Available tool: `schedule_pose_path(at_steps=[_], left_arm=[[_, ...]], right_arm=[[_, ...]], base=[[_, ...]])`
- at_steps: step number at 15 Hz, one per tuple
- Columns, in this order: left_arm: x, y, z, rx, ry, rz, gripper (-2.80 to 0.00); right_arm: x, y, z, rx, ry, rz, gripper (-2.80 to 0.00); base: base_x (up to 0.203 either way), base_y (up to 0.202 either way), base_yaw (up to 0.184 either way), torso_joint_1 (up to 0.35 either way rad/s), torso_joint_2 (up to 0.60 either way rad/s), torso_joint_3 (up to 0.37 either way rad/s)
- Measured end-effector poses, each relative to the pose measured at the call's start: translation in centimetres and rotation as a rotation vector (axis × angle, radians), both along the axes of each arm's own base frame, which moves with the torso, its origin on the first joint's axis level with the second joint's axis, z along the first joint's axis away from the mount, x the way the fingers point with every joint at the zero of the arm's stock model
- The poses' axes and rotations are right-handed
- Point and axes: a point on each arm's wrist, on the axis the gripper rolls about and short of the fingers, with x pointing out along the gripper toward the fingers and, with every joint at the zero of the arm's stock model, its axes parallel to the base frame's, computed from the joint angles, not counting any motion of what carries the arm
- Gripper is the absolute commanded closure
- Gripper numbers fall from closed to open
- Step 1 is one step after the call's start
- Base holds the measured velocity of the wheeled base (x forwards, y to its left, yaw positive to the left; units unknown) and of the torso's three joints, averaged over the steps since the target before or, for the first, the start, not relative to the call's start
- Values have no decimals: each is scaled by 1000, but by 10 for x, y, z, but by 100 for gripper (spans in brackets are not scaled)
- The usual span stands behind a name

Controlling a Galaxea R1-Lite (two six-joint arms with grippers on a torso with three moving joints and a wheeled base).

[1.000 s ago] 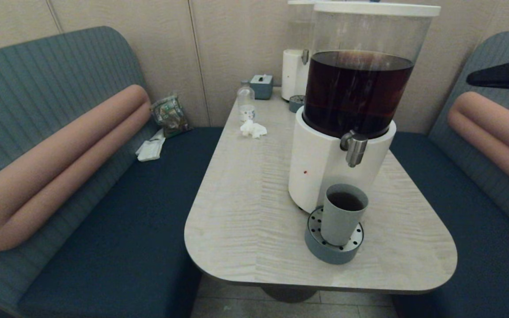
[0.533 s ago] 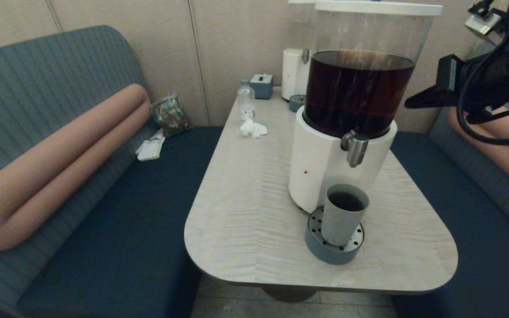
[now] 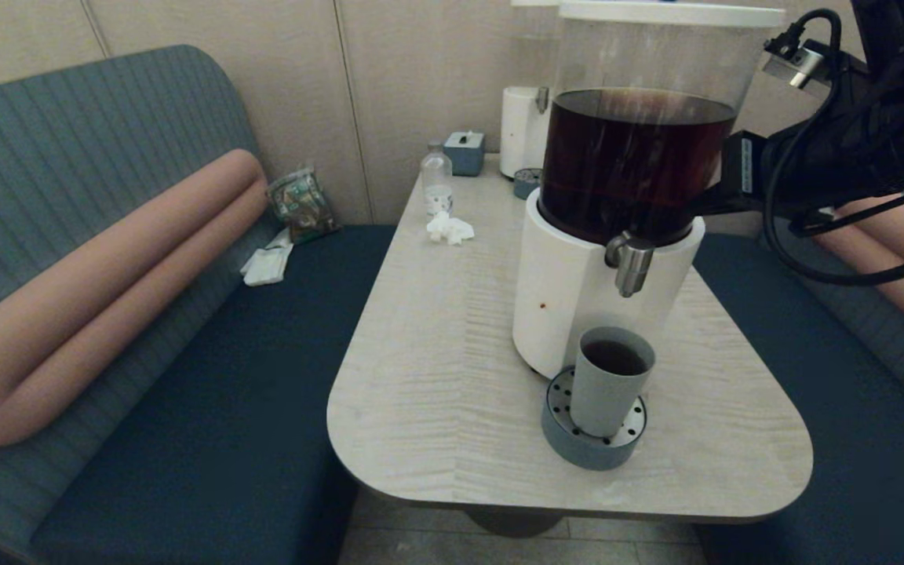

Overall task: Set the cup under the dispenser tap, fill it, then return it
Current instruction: Turn on the faucet

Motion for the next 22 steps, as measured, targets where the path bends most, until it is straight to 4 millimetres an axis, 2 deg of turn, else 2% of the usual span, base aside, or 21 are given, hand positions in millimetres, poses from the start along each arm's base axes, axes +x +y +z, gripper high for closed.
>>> schedule_pose_path(at_steps=[5, 22], left_arm=[[0, 0, 0, 0, 0, 0, 0], [0, 0, 0, 0, 0, -1, 0]], right_arm=[[-3, 13, -2, 30, 22, 23, 0], [-3, 34, -23, 7, 98, 83, 0]], base=[[0, 0, 0, 0, 0, 0], [0, 0, 0, 0, 0, 0]])
